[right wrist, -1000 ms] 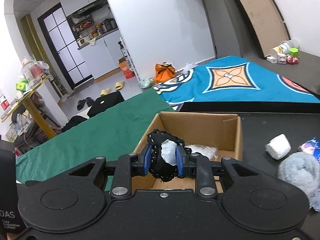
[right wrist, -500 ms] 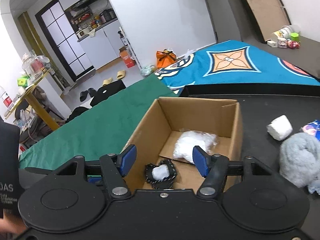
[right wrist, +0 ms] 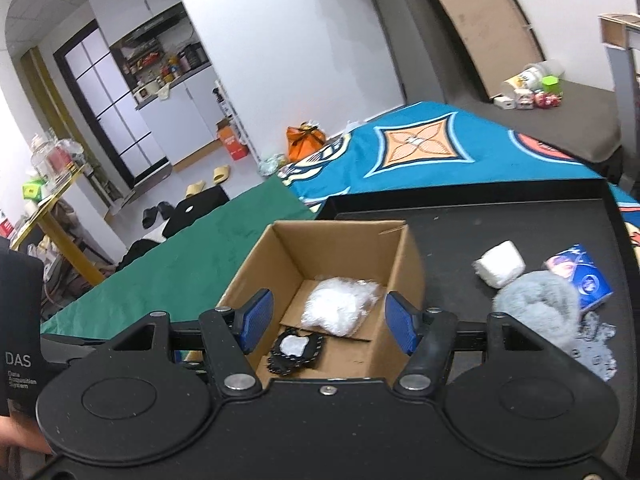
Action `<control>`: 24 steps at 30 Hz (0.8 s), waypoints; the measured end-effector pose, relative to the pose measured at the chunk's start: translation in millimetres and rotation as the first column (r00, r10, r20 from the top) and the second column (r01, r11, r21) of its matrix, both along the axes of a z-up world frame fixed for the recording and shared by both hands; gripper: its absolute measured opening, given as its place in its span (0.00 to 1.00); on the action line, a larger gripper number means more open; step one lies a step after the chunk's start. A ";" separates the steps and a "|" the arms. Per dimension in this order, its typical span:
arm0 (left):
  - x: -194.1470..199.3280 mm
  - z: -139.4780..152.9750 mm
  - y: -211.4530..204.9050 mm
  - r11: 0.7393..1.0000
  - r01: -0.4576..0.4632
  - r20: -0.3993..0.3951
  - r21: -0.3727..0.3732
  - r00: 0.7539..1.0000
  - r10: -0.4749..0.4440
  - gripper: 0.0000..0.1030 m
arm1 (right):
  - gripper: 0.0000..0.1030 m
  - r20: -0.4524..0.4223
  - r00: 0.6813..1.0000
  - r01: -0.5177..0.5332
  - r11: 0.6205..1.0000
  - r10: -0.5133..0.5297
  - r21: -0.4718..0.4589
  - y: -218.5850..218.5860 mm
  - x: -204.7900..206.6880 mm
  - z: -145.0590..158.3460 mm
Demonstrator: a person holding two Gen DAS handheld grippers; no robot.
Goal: Organize soft objects
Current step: 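Move the open right gripper back to the tray, then grasp the denim plush bunny with the right gripper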
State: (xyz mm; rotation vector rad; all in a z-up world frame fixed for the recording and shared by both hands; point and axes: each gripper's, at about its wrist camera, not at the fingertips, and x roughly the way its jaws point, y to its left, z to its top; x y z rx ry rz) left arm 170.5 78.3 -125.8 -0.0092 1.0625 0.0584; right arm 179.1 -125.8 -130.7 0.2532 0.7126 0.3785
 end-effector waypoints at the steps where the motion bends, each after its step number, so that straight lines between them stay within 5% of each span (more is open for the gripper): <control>1: -0.1 1.1 -1.8 1.000 0.003 0.002 0.005 1.000 -0.003 0.54 | 0.60 0.000 1.000 0.009 1.000 -0.009 0.003 -4.2 0.2 -0.4; 9: 0.8 4.6 -17.1 0.999 0.016 0.005 0.039 1.000 -0.016 0.64 | 0.60 0.003 0.997 0.077 0.997 -0.077 0.011 -36.4 -0.5 -4.2; 24: 6.6 4.4 -40.4 0.992 0.008 -0.001 0.124 1.000 -0.008 0.70 | 0.60 -0.008 0.984 0.178 0.983 -0.178 0.053 -88.1 -2.5 -21.7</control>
